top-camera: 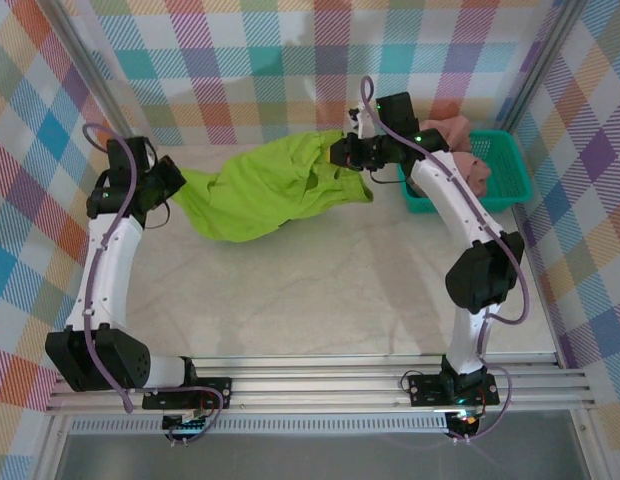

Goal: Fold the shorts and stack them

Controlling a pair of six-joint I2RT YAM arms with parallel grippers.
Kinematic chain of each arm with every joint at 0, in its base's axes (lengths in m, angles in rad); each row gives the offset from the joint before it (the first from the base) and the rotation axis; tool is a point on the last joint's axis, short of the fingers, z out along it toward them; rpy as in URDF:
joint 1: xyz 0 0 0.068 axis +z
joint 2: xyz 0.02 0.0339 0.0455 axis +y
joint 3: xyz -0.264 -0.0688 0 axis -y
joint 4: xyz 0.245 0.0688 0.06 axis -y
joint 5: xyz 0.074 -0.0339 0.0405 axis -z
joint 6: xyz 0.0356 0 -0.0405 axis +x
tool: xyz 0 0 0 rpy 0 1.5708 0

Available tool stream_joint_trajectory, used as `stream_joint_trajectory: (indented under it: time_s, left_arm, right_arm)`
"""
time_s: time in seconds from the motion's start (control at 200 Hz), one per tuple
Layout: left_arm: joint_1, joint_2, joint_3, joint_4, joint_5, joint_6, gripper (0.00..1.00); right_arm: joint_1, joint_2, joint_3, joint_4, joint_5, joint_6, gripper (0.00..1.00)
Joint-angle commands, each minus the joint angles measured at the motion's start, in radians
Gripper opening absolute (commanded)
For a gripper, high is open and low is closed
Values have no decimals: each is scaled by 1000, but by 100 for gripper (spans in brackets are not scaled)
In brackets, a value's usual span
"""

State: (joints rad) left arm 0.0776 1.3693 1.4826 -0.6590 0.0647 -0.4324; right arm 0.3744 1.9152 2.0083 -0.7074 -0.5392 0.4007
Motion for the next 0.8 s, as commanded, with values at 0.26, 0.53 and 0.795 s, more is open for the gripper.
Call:
stream_joint_trajectory:
  time_s: [0.26, 0.53, 0.795]
  left_arm:
    - [31, -13, 431, -177, -53, 88, 0]
    - [31, -119, 593, -261, -123, 104, 0]
    - [30, -63, 678, -359, -123, 129, 0]
  right_arm:
    - [16, -264, -170, 165, -118, 145, 0]
    - [125, -541, -401, 191, 73, 204, 2]
    - [169, -677, -534, 177, 246, 365, 6]
